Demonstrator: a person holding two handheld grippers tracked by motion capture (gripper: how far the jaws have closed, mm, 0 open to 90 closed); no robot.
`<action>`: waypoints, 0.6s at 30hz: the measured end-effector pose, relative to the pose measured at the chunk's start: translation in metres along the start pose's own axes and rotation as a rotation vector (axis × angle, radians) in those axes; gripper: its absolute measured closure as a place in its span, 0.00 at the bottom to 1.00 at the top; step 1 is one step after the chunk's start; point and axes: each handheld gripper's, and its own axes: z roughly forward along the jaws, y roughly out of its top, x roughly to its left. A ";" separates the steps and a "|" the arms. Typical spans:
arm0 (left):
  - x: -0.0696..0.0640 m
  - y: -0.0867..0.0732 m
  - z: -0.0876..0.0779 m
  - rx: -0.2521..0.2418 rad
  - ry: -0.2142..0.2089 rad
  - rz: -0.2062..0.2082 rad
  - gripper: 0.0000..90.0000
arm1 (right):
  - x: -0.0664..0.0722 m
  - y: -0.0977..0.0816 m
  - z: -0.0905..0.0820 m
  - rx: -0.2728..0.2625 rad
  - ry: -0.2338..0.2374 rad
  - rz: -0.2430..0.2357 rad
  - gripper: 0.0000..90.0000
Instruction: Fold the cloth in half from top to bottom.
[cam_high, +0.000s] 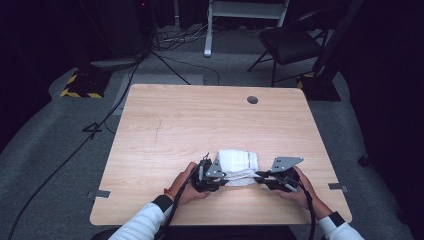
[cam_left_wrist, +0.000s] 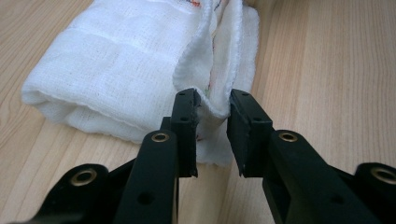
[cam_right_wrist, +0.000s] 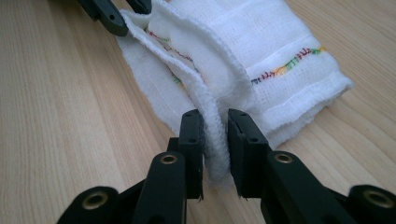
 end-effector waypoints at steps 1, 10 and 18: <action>0.000 -0.001 0.000 -0.003 -0.002 0.000 0.79 | 0.000 -0.001 0.000 0.000 -0.001 0.000 0.84; -0.006 -0.008 -0.007 0.013 -0.019 0.008 0.78 | 0.006 -0.009 -0.008 0.007 -0.026 0.017 0.75; -0.009 -0.014 -0.027 -0.029 -0.003 -0.005 0.80 | 0.005 -0.016 -0.021 -0.025 -0.070 0.067 0.60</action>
